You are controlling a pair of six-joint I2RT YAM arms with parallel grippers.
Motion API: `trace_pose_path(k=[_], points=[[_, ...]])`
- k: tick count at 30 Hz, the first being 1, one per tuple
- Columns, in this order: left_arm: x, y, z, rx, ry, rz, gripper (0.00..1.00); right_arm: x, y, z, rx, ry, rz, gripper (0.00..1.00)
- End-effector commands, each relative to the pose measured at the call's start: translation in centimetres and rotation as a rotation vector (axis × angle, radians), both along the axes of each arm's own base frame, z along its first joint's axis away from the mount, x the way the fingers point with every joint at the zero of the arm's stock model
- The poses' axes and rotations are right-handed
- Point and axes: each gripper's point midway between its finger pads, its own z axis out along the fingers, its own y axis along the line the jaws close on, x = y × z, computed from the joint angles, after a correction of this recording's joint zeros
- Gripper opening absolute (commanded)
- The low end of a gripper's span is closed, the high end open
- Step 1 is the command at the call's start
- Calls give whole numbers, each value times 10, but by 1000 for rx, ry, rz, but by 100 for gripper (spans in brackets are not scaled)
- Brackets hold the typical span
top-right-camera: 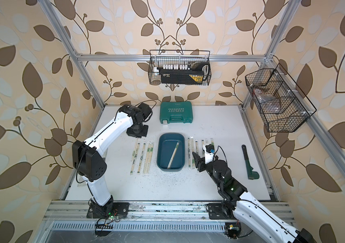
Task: Take the paired disposable chopsticks out of the storage box
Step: Place the paired disposable chopsticks at the center of the board.
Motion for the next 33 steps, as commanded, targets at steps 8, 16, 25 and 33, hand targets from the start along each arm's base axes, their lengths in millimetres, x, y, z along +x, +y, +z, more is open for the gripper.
trace_pose_path(k=[8, 16, 25, 33], points=[[30, 51, -79, 70, -35, -11, 0, -2, 5, -2, 12, -2, 28, 63], [21, 60, -115, 58, 25, -18, 2, -3, 3, 0, 15, -11, 21, 64], [11, 60, -130, 41, 89, 30, 9, -3, 3, -1, 13, -7, 22, 64], [3, 61, -139, 35, 107, 42, 18, -3, 5, -1, 15, -6, 28, 64]])
